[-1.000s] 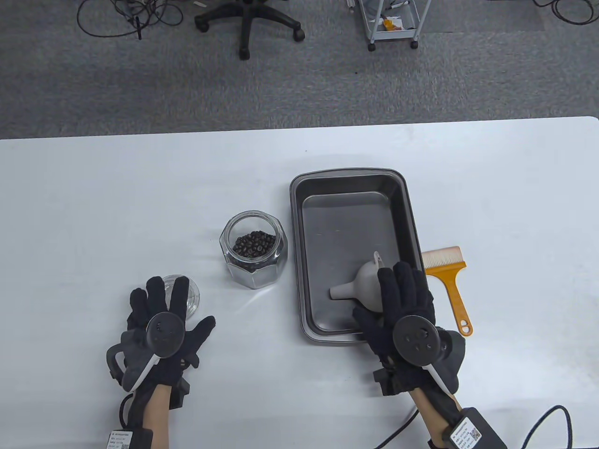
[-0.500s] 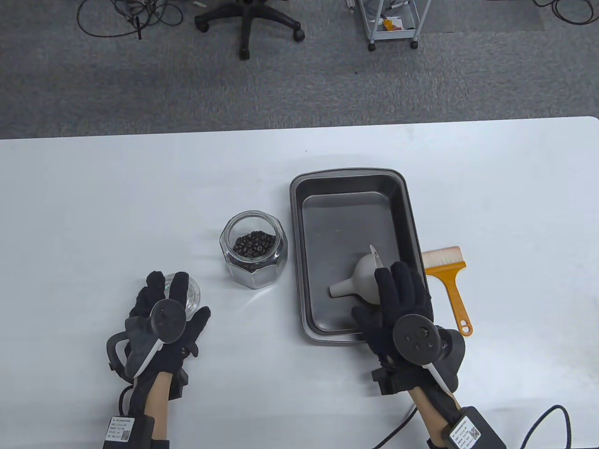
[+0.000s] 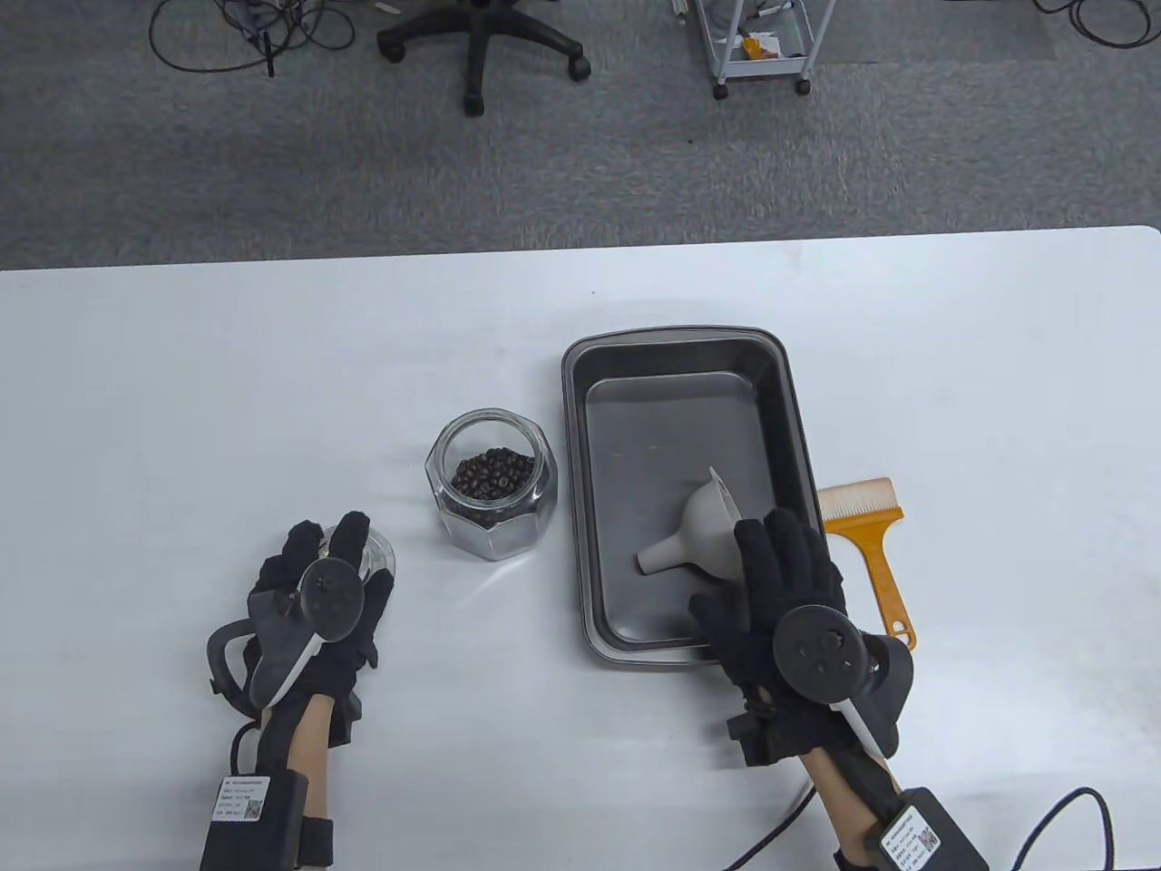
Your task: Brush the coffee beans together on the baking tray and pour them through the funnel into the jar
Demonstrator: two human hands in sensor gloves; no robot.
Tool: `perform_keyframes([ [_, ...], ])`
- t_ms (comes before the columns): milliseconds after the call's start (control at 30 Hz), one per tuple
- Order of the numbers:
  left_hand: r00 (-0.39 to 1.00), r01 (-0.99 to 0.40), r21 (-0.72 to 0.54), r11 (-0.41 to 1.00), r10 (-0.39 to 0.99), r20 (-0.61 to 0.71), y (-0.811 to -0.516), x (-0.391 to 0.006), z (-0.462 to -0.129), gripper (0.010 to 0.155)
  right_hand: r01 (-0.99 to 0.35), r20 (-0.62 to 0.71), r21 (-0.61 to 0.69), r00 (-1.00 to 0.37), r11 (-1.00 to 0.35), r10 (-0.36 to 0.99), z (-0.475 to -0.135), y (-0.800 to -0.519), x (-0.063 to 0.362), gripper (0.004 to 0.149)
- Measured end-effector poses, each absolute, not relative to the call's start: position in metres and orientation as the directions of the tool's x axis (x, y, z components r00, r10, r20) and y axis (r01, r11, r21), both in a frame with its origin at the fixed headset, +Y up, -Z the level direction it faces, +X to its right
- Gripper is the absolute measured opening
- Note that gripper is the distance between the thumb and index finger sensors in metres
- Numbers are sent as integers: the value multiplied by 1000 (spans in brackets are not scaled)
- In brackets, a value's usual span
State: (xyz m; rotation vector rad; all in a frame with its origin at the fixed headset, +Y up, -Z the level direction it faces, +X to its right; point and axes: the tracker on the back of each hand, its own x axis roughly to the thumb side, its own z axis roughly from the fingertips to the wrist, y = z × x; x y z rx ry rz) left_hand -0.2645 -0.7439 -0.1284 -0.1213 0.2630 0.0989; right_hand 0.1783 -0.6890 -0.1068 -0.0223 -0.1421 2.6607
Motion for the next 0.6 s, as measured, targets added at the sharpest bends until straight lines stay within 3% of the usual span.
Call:
perform_keyframes([
  [333, 961, -117, -86, 989, 91, -259, -737, -259, -128, 76, -476, -13, -101, -877, -873, 480, -109, -689, 184, 81],
  [600, 958, -160, 6, 987, 156, -242, -698, -252, -119, 76, -487, -12, -103, -871, -867, 491, -109, -688, 186, 81],
])
